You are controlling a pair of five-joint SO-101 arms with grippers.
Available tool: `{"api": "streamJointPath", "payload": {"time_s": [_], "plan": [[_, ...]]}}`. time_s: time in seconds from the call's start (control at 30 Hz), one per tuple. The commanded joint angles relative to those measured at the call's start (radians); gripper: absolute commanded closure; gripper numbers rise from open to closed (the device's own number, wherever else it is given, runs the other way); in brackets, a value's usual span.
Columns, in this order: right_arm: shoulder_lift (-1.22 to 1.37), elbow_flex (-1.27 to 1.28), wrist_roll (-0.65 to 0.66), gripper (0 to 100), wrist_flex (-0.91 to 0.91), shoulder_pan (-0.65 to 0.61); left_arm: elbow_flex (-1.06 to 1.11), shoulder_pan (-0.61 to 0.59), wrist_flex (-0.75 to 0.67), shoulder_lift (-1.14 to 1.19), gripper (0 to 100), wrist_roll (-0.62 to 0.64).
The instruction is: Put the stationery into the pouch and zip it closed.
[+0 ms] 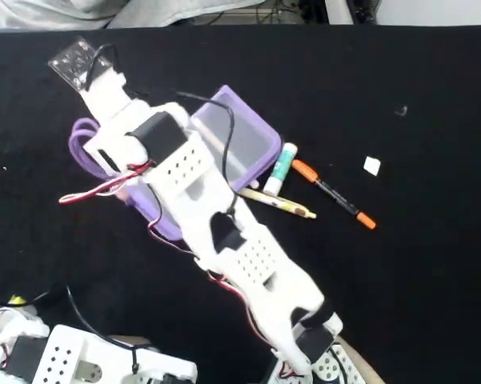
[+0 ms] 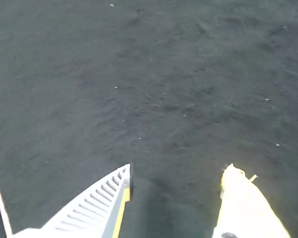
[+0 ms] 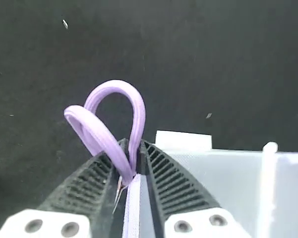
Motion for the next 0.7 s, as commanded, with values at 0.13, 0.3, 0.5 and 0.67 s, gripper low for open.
{"api": "streamJointPath", "payload": {"time_s": [0.13,0.3,0.5,0.67], "plan": [[-0.283,0.001,0.152,98.8,0.034,0.037,0.019,0.082,0.006,-0.008,71,-0.063],[-0.481,0.226,0.195,98.8,0.032,0.083,0.019,0.168,0.000,-0.008,71,-0.124],[-0.710,0.490,0.252,98.8,0.029,0.106,0.018,0.320,-0.038,-0.009,71,-0.227],[-0.837,0.601,0.264,98.8,0.029,0.106,0.016,0.426,-0.140,-0.009,71,-0.232]]}}
